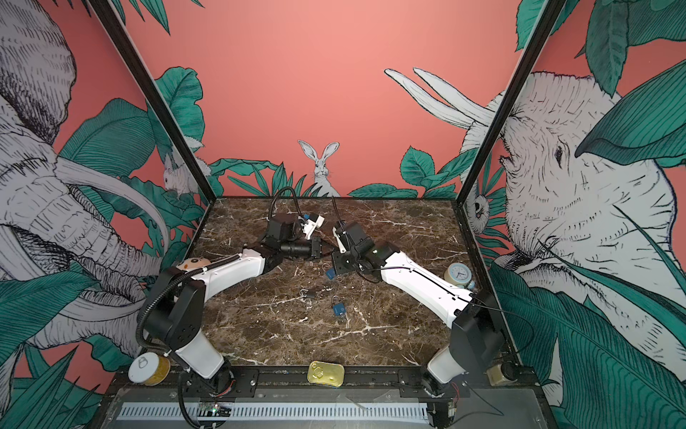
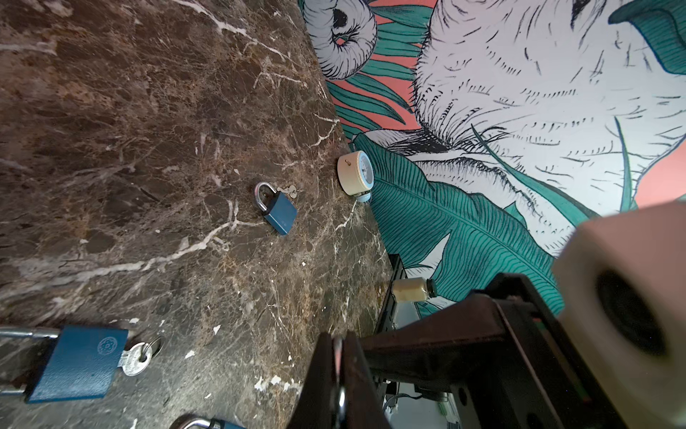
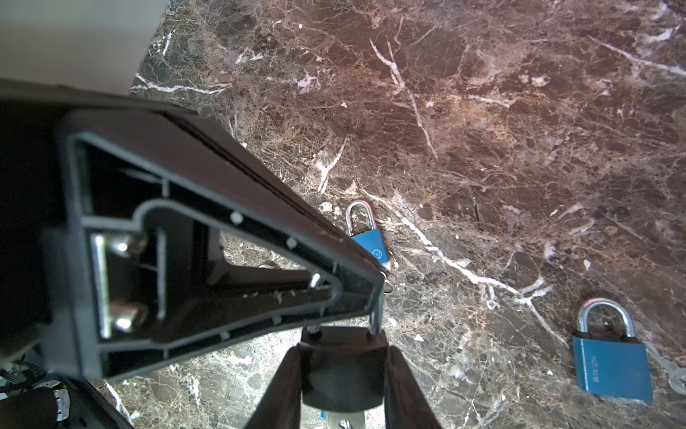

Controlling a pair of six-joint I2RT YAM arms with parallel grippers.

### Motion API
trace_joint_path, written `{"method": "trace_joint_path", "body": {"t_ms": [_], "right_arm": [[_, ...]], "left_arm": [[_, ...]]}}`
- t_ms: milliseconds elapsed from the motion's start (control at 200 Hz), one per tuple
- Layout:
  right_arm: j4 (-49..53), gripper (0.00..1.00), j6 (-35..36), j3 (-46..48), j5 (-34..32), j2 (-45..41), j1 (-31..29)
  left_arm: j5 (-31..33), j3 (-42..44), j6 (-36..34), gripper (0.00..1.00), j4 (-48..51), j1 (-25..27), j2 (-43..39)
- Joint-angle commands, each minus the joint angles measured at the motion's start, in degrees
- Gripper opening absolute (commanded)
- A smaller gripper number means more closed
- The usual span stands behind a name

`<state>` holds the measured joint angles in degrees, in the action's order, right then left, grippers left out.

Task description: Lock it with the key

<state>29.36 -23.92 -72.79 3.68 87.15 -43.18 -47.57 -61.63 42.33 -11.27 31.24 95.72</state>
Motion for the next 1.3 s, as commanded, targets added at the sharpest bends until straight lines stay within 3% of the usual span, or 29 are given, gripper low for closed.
{"method": "trace_joint_path", "body": {"t_ms": [0, 175, 365, 610, 840, 1295], "right_arm": [[-3.3, 0.49, -0.4, -0.3, 1.7, -3.5, -0.5], [-11.0, 0.55, -3.2, 6.4, 5.4, -9.5, 1.4], [-21.1, 0.56, -7.7, 17.5, 8.1, -18.4, 7.3], [-26.6, 0.54, -3.9, 24.8, 5.3, -24.3, 9.4], [-33.0, 0.49, -2.0, 24.6, 6.8, -21.2, 9.4], [-34.5, 0.34, 0.2, 17.9, 9.4, -12.4, 8.4]], "left_arm": [[1.0, 1.1, 3.5, 0.0, -6.0, 0.3, -0.6], [4.9, 2.1, 11.1, 0.0, -12.3, 0.2, -1.3], [7.9, 3.0, 21.7, 0.0, -20.2, 0.3, -1.1], [10.2, 2.2, 30.1, 0.0, -22.5, 0.3, -2.1], [10.4, 0.6, 30.3, 0.0, -17.7, 1.0, -4.3], [11.1, -0.3, 30.0, 0.0, -14.1, 1.9, -6.8]]}}
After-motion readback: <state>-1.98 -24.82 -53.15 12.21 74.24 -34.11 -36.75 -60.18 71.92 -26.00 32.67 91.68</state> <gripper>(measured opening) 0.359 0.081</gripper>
